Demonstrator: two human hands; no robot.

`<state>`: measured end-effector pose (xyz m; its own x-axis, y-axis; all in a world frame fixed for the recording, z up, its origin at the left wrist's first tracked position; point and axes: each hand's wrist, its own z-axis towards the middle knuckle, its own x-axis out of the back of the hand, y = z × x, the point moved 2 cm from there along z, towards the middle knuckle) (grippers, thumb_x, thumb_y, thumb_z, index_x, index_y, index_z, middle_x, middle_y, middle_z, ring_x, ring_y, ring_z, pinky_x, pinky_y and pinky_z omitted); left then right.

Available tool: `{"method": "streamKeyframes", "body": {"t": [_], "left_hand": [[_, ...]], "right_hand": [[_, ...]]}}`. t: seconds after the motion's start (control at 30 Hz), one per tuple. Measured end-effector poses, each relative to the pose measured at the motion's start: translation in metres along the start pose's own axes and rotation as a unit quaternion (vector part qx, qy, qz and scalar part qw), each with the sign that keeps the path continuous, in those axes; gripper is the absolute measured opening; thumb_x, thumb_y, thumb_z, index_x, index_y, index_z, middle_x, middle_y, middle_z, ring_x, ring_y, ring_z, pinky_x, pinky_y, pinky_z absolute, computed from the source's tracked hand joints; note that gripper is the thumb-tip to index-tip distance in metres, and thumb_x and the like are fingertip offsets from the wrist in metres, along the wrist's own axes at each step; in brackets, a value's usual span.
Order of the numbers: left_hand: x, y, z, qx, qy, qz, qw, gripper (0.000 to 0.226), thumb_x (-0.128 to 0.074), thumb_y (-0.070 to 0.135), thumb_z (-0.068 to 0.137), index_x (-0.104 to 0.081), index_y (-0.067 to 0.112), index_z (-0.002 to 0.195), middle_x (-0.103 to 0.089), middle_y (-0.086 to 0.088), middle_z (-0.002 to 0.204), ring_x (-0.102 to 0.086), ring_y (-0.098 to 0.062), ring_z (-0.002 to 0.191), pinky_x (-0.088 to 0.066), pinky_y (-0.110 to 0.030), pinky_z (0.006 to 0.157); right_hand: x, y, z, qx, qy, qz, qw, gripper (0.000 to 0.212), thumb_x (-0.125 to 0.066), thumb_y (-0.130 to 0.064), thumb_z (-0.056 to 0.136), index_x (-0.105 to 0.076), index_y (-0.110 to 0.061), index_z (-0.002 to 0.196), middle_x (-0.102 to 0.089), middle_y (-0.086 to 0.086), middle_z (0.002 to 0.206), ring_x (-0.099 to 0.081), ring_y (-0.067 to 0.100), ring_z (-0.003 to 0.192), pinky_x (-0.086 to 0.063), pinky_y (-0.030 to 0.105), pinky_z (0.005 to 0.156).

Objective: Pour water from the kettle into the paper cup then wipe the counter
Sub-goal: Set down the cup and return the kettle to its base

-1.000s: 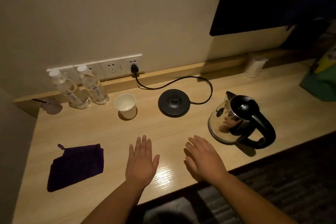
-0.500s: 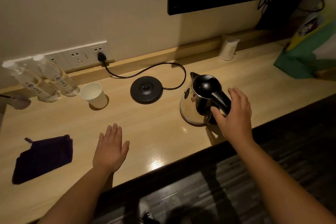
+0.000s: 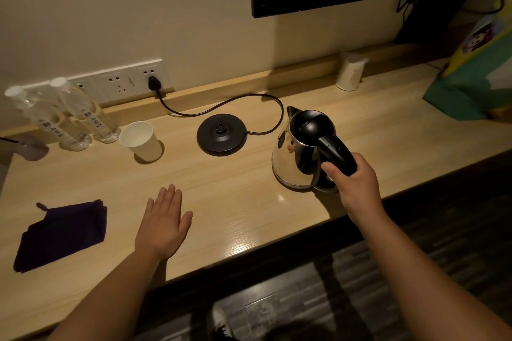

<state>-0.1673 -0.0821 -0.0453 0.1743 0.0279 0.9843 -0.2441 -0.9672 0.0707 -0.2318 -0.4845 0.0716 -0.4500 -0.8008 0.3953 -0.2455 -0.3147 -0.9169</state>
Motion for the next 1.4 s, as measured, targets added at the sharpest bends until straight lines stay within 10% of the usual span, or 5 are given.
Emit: {"method": "streamKeyframes", "body": {"t": [1.4], "left_hand": [[0.000, 0.000, -0.001, -0.004, 0.013, -0.035, 0.999, 0.071, -0.013, 0.056, 0.096, -0.007, 0.015, 0.154, 0.004, 0.000, 0.160, 0.017, -0.015, 0.145, 0.014, -0.037, 0.116]], "right_hand": [[-0.177, -0.101, 0.077, 0.068, -0.083, 0.054, 0.993, 0.029, -0.071, -0.042, 0.078, -0.057, -0.033, 0.102, -0.063, -0.011, 0.092, -0.061, 0.007, 0.084, -0.047, 0.021, 0.063]]}}
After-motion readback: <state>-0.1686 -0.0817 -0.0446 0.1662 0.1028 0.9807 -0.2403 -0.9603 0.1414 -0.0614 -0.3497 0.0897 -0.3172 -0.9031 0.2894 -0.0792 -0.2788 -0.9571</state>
